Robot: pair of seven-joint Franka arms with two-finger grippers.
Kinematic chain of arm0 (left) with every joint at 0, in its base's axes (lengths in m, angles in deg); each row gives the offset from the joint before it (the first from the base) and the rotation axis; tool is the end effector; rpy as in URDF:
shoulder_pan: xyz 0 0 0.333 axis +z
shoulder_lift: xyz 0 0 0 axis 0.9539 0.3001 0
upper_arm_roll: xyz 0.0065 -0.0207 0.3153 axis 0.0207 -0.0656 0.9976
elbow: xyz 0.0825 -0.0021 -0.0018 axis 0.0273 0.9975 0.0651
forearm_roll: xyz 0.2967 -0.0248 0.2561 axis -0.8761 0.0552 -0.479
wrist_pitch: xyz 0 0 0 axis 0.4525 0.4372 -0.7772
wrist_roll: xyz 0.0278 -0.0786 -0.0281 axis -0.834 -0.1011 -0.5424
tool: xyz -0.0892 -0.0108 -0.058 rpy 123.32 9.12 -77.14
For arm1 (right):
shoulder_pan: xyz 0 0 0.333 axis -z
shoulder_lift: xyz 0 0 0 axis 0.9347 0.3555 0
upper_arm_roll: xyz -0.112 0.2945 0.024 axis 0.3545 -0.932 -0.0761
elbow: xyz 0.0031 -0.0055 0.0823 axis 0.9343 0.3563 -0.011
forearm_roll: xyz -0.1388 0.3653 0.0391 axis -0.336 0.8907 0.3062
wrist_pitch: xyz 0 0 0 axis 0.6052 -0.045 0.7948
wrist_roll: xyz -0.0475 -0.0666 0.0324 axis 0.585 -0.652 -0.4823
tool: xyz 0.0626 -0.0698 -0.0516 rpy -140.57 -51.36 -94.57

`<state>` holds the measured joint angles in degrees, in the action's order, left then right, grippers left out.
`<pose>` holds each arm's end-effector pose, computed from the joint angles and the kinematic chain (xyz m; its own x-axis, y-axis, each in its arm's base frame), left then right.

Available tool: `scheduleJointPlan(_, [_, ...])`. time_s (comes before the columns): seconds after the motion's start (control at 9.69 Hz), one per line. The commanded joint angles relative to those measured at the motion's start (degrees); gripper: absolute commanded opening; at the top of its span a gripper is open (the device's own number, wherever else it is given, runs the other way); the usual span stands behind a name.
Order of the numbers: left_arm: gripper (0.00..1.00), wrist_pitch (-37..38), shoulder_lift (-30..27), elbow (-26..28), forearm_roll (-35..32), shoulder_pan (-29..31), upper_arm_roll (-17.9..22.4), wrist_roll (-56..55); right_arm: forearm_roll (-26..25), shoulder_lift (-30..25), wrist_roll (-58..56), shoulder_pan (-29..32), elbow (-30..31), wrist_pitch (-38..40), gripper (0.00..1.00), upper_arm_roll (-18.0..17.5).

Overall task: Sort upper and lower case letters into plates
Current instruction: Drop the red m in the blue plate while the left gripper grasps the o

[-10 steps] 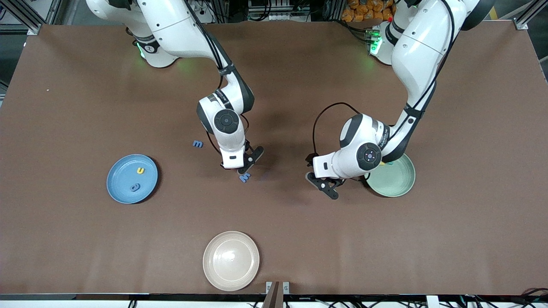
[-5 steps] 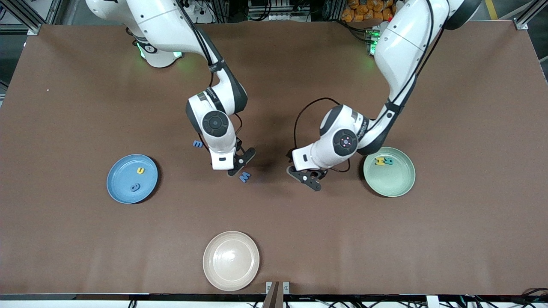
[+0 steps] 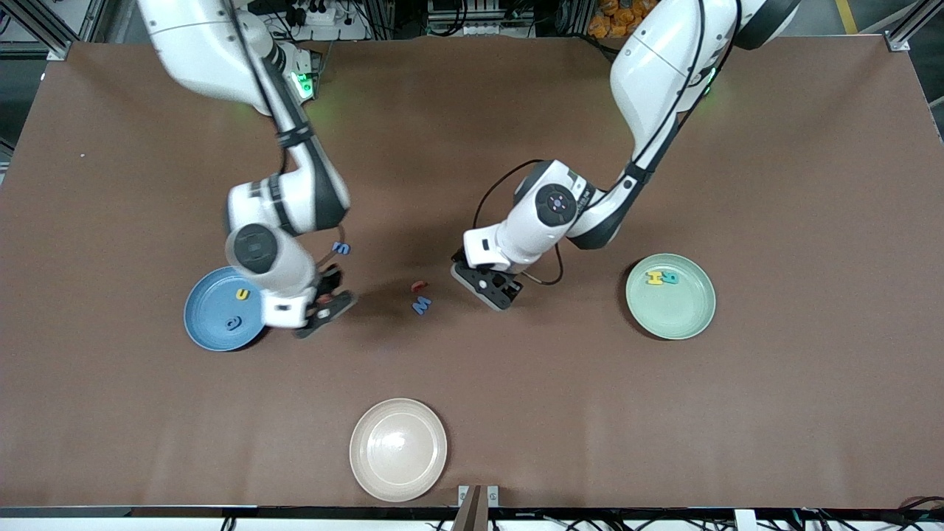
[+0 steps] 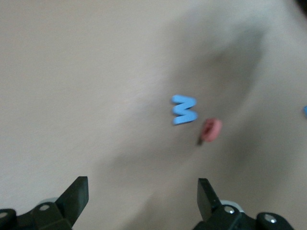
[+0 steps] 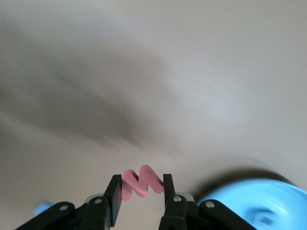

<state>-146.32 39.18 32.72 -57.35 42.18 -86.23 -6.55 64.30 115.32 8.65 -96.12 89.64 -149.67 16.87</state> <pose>0.5336 -0.4897 0.2327 0.7786 -0.5218 0.3485 -0.6152 -0.7442 0.2600 0.6303 0.1366 0.2629 0.7903 0.6070 -0.0841 0.6095 -0.7927 0.0062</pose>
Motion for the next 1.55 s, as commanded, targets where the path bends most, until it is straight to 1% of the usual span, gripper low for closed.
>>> scheduleJointPlan(0.0, [1.00,-5.1,3.1,-3.6,0.3,-5.4,2.0,-0.6,0.5,-2.2,-7.6,10.7,1.3,2.5,0.00,-0.9])
scheduleJointPlan(0.1, [1.00,-7.9,3.9,-3.8,0.3,-7.1,2.5,-0.6,0.5,-2.2,-8.7,13.3,1.3,4.0,0.00,-0.9])
scheduleJointPlan(0.21, [1.00,-12.8,5.4,-4.1,0.3,-7.5,2.5,-0.2,0.5,-2.0,-8.7,14.3,1.4,4.8,0.00,-0.9])
scheduleJointPlan(0.31, [1.00,-16.5,7.5,-5.4,0.2,-8.6,2.5,0.3,0.4,-1.6,-8.4,15.2,1.2,6.0,0.45,-0.9])
scheduleJointPlan(0.41, [1.00,-18.2,9.8,-7.4,-0.5,-9.5,3.0,0.5,0.4,-1.6,-8.1,15.3,1.2,6.1,0.99,-0.9])
scheduleJointPlan(0.52, [1.00,-18.3,11.4,-9.8,-2.2,-11.4,5.8,1.3,0.3,-1.7,-8.1,15.7,1.2,6.1,1.00,-0.8])
scheduleJointPlan(0.62, [1.00,-18.3,13.2,-12.3,-2.4,-13.6,8.1,1.3,0.3,-2.3,-7.8,16.7,1.2,6.1,1.00,-0.8])
scheduleJointPlan(0.72, [1.00,-18.3,13.6,-12.6,-2.5,-14.7,9.1,1.3,0.6,-3.3,-6.4,16.9,1.1,5.7,1.00,-0.9])
scheduleJointPlan(0.83, [0.98,-18.3,14.0,-12.6,-2.6,-14.8,9.2,1.2,0.6,-3.8,-2.7,16.6,1.0,5.5,1.00,-0.9])
scheduleJointPlan(0.93, [0.95,-18.3,14.7,-12.7,-2.5,-15.8,9.3,0.8,0.4,-3.8,-4.3,16.4,0.6,4.8,1.00,-1.0])
scheduleJointPlan(1.13, [0.82,-18.4,15.4,-12.5,-2.8,-15.8,9.5,1.1,0.4,-3.3,-7.7,16.0,-1.1,4.5,1.00,-1.1])
scheduleJointPlan(1.34, [0.64,-18.5,16.0,-12.9,-2.7,-16.0,9.5,1.1,1.1,-2.5,-5.3,16.1,-1.9,1.4,1.00,-1.0])
scheduleJointPlan(1.44, [0.62,-18.5,16.1,-12.9,-2.6,-16.3,10.2,1.0,1.1,-2.2,-0.5,15.4,-1.8,0.7,1.00,-1.1])
